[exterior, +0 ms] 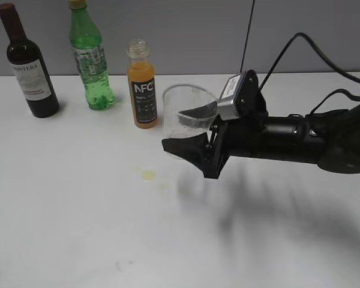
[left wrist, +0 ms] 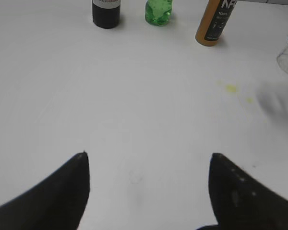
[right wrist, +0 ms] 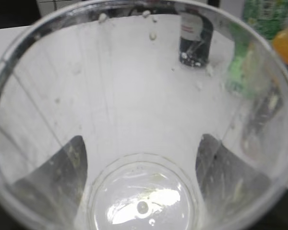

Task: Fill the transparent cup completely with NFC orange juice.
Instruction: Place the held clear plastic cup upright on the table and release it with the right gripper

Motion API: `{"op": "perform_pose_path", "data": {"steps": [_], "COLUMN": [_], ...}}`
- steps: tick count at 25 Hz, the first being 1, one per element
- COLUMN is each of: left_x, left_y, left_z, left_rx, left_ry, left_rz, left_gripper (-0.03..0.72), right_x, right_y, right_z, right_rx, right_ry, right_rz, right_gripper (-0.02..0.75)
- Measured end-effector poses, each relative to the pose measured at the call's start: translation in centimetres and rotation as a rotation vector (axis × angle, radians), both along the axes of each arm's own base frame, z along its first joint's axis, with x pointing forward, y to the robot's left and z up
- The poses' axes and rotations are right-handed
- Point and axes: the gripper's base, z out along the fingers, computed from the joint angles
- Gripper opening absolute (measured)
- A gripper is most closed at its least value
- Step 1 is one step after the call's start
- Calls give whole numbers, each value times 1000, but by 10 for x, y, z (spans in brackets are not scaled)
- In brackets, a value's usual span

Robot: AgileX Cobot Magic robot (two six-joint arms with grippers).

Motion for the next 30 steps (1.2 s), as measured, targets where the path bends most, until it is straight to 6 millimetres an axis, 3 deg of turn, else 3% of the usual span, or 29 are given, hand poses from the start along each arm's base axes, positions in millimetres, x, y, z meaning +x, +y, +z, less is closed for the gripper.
{"op": "perform_pose_path", "data": {"steps": [11, 30], "left_x": [0, 0], "left_y": [0, 0], "left_z": [0, 0], "left_rx": [0, 0], "left_ry": [0, 0], "left_rz": [0, 0], "left_gripper": [587, 587], "right_x": [-13, -5], "right_y": [38, 15], "right_z": [-38, -61], "right_rx": [-27, -155], "right_ry": [23, 22], "right_rz": [153, 186], "right_gripper": [540, 540]}}
